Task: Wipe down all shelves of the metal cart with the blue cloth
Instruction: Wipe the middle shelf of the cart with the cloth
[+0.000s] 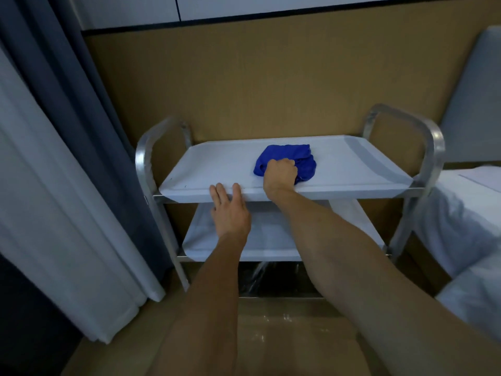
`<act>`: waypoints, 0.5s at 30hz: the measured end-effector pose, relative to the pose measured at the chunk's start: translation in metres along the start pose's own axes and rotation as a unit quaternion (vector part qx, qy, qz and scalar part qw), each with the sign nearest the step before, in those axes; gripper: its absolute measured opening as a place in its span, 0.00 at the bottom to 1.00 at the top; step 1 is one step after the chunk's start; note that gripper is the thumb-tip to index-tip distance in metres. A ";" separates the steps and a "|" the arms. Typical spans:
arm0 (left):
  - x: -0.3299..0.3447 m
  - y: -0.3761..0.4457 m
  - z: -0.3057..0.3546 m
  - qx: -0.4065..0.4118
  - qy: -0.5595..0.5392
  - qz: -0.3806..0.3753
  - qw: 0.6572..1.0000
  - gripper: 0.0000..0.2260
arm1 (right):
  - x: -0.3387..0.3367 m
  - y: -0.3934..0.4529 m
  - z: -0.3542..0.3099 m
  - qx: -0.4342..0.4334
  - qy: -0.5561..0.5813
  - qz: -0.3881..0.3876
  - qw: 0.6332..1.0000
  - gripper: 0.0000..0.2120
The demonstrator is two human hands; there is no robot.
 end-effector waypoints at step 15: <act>0.028 -0.067 0.004 -0.228 -0.661 -0.321 0.638 0.31 | 0.025 -0.170 0.011 -0.101 0.193 0.213 0.952 0.14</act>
Point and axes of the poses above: each hand's wrist, its own y-axis towards the middle knuckle, its own x-axis out of the palm, z = x × y, the point moved 7 cm from there along y, towards the middle knuckle, and after that the axes turned 6 degrees about -x, right-handed, at the moved point
